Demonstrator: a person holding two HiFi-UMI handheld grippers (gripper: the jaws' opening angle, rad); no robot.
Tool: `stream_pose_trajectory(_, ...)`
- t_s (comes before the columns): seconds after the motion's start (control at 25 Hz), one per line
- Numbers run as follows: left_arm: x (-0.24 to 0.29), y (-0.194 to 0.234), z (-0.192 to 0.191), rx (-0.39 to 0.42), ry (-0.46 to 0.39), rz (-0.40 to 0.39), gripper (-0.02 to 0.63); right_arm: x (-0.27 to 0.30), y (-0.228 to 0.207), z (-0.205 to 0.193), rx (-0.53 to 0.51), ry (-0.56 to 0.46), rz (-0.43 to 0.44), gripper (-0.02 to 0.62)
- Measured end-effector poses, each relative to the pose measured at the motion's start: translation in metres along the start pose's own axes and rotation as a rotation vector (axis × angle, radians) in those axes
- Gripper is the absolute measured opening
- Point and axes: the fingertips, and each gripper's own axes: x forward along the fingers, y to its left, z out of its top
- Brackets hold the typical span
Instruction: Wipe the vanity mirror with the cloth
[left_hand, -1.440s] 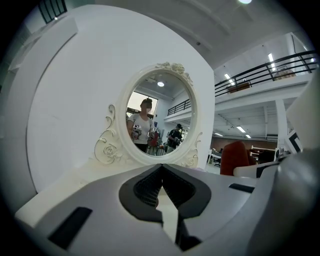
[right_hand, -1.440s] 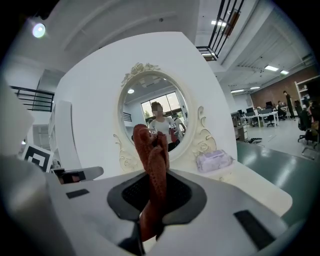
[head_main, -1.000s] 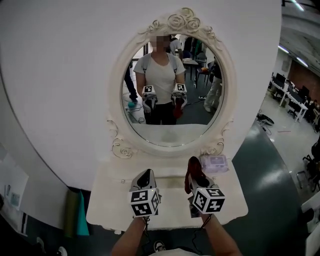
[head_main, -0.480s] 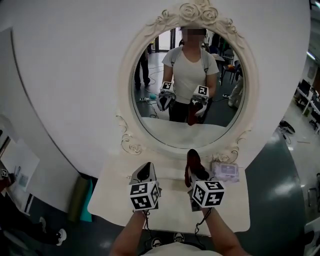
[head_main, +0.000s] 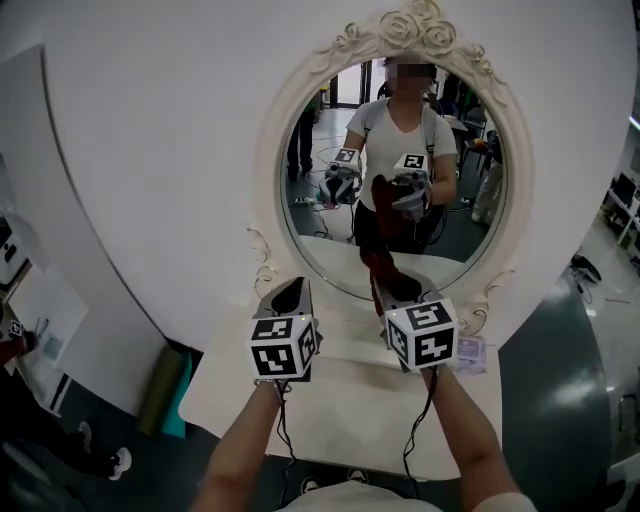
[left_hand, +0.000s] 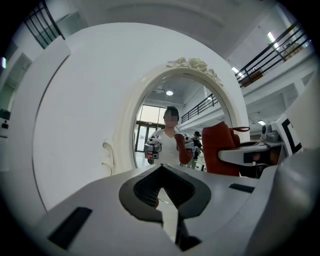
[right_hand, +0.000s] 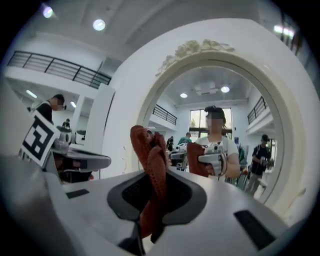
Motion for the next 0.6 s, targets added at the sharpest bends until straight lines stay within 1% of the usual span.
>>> stream_pose_trajectory(0.16,0.010,0.009,0.068,0.064,-0.068,-0.017,0.011,0.016,-0.003,0.067,-0.246,-0.024,-0.055,0.061)
stream_pose_trajectory(0.28,0.011,0.017,0.114,0.075,-0.120,-0.045,0.011,0.024,-0.002,0.115,-0.431,-0.030,-0.117,0.061)
stream_pose_trajectory(0.4,0.013,0.021,0.149,0.079,-0.152,-0.076,0.011,0.030,-0.004,0.159,-0.628,-0.054,-0.221,0.061)
stream_pose_trajectory(0.6,0.022,0.028,0.192,0.126,-0.172,-0.074,0.011,0.046,-0.009,0.224,-0.941,-0.060,-0.420,0.061)
